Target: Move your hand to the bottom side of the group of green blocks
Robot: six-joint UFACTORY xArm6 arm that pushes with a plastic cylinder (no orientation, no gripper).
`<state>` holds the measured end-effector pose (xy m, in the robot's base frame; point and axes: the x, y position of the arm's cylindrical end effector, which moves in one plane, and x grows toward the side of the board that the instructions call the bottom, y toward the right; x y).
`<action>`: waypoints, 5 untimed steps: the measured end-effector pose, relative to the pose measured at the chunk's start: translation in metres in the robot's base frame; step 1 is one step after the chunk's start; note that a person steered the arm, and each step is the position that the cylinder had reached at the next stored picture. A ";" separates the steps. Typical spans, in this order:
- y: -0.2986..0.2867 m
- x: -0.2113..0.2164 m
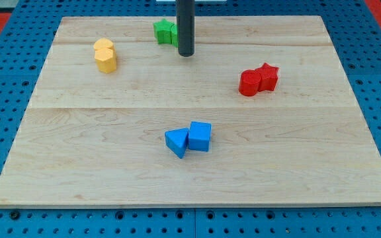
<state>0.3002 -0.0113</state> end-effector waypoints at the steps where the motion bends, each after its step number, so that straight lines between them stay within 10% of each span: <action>1: 0.000 0.000; 5: 0.000 0.017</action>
<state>0.3169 -0.0113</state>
